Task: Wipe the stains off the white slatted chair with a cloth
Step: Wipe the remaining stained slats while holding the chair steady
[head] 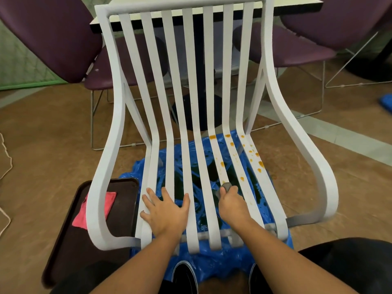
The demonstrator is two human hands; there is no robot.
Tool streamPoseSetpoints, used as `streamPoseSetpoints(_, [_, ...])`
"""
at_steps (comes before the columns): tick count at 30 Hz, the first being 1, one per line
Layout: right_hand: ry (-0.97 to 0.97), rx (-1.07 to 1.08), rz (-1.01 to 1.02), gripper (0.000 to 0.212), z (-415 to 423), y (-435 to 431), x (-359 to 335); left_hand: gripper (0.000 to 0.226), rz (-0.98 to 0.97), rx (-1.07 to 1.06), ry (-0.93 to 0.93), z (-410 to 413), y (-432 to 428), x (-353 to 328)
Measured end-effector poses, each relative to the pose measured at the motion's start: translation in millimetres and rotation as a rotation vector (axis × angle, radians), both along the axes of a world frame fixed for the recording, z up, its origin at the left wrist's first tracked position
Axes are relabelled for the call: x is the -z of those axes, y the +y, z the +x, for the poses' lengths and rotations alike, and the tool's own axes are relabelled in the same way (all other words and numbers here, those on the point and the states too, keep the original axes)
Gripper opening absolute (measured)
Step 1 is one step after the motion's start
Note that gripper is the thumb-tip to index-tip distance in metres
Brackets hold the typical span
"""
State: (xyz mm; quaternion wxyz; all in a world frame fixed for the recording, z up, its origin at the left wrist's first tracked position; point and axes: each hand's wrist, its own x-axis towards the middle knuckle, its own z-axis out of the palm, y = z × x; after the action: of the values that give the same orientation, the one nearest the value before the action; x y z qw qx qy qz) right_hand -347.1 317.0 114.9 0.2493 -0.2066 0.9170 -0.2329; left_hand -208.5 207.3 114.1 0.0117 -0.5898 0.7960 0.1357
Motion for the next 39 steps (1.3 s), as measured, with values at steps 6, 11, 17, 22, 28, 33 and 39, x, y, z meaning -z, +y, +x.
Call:
streamPoseSetpoints(6, [-0.025,0.047,-0.01,0.038,-17,-21,0,0.091,0.0,-0.004,-0.01,1,1,1])
streamPoseSetpoints(11, [-0.035,0.084,-0.056,0.04,-26,-28,2,0.092,0.008,0.0,-0.012,-1,2,-1])
streamPoseSetpoints(17, [0.023,0.078,-0.082,0.038,-4,-5,13,0.092,0.01,0.005,-0.027,-1,-1,-1])
streamPoseSetpoints(22, [0.098,0.061,-0.06,0.032,-15,-19,15,0.092,0.006,0.007,-0.027,0,-1,1])
streamPoseSetpoints(28, [0.058,0.064,-0.04,0.03,-34,-41,15,0.092,0.005,0.011,-0.037,-1,0,1])
streamPoseSetpoints(33, [0.065,0.045,-0.028,0.029,-45,-53,17,0.092,-0.001,0.01,-0.046,-1,-1,2])
streamPoseSetpoints(39, [0.08,0.056,-0.021,0.03,-62,-72,24,0.091,0.004,0.011,-0.046,-2,-2,2])
